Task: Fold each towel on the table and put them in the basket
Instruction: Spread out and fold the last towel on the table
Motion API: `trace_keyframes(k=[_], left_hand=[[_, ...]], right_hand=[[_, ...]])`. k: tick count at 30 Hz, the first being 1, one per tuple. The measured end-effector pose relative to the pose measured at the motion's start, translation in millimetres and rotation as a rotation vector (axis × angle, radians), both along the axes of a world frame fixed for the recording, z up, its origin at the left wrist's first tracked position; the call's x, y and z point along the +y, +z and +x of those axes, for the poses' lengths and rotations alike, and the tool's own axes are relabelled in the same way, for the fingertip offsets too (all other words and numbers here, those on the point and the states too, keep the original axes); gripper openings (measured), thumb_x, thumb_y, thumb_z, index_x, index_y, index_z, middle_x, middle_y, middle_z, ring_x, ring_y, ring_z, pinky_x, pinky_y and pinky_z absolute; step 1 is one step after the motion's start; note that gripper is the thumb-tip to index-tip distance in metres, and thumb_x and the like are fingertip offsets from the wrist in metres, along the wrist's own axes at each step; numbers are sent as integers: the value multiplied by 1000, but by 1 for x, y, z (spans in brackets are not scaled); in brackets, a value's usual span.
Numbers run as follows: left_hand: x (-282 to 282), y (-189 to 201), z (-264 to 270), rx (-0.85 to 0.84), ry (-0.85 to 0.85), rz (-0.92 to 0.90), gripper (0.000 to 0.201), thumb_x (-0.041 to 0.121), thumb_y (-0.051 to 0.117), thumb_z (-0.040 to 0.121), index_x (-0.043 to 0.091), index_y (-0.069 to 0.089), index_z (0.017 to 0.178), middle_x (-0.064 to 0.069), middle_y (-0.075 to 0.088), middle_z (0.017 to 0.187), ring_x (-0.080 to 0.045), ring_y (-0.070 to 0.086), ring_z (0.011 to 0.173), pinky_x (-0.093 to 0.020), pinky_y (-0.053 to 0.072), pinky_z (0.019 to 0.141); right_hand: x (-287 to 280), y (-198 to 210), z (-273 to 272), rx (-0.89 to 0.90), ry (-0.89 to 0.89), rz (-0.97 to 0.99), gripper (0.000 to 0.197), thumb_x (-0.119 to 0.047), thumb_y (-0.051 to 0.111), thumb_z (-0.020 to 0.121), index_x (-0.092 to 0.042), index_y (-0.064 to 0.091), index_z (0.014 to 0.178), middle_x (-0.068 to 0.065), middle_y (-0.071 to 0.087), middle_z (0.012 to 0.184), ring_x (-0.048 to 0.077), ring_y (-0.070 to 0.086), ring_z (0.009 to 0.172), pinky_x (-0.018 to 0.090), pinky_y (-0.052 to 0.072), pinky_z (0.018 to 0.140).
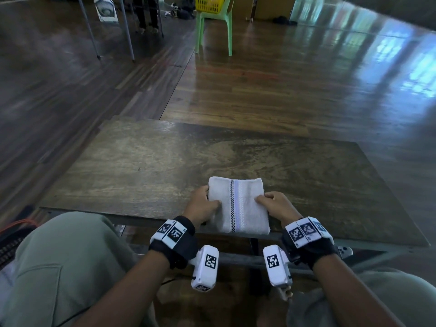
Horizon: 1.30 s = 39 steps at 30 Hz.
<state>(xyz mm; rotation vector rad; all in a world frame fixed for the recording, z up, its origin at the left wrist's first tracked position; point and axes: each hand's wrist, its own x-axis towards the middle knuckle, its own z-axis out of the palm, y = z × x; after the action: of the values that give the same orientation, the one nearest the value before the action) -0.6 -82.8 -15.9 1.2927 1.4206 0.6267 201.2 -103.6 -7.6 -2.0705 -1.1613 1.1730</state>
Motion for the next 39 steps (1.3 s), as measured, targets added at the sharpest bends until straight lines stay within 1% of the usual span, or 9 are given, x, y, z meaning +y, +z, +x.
trace_keyframes(k=[2, 5, 7, 13, 18, 24, 32, 37, 39], left_hand=[[-2, -1, -2, -63, 24, -21, 41, 5, 56, 89, 10, 45, 128, -2, 57, 114, -14, 53, 96, -21, 43, 66], [-2, -6, -4, -112, 73, -50, 51, 11, 60, 89, 11, 42, 136, -5, 53, 130, -20, 53, 109, -29, 46, 81], [-3, -9, -5, -136, 70, -58, 50, 12, 62, 88, 11, 44, 135, -6, 54, 129, -20, 54, 109, -28, 47, 79], [-13, -4, -7, -179, 90, -127, 45, 18, 64, 86, 17, 50, 130, -7, 60, 121, -24, 60, 105, -47, 51, 91], [-25, 20, -9, -225, 108, -67, 38, 20, 62, 89, 9, 54, 125, -8, 64, 114, -24, 61, 99, -36, 51, 75], [-45, 68, -33, -297, 110, 91, 33, 16, 60, 90, 6, 58, 121, -9, 66, 112, -21, 63, 97, -36, 52, 82], [-63, 173, -83, -352, 148, 368, 32, 8, 60, 89, 3, 58, 120, -9, 64, 116, -25, 60, 103, -39, 50, 88], [-80, 214, -126, -347, 209, 467, 34, 8, 61, 88, 3, 57, 121, -9, 64, 113, -23, 59, 99, -32, 49, 74], [-90, 221, -144, -345, 256, 479, 36, 8, 61, 88, 3, 55, 123, -10, 63, 116, -25, 59, 102, -36, 50, 82]], right_hand=[[-2, -1, 5, 25, -22, 13, 35, -21, 53, 88, 10, 61, 102, 20, 67, 96, 20, 59, 82, 34, 44, 74], [-6, -1, 10, 114, -76, -10, 25, -16, 58, 87, 6, 65, 99, 17, 68, 102, 25, 64, 96, 43, 50, 92], [-8, 2, 11, 198, -136, -48, 26, -13, 62, 85, 7, 64, 101, 17, 68, 104, 28, 63, 101, 48, 47, 96], [-22, 17, 6, 341, -181, -100, 26, -9, 62, 84, 2, 61, 108, 16, 67, 107, 27, 62, 99, 41, 50, 82], [-36, 44, -4, 293, -131, 27, 30, -15, 58, 89, -5, 55, 117, 13, 64, 112, 28, 61, 101, 45, 51, 87], [-54, 93, -27, 233, -37, 193, 30, -17, 57, 90, -6, 52, 118, 10, 64, 109, 26, 62, 101, 46, 52, 88], [-68, 197, -75, 170, 113, 454, 17, -13, 53, 92, -3, 58, 105, 7, 61, 84, 9, 59, 60, 21, 44, 48], [-64, 240, -110, 207, 190, 557, 22, -15, 56, 90, 0, 58, 106, 11, 64, 97, 29, 62, 93, 41, 54, 80], [-61, 246, -128, 237, 252, 563, 21, -15, 56, 90, -3, 58, 107, 10, 63, 92, 25, 63, 82, 30, 57, 67]])
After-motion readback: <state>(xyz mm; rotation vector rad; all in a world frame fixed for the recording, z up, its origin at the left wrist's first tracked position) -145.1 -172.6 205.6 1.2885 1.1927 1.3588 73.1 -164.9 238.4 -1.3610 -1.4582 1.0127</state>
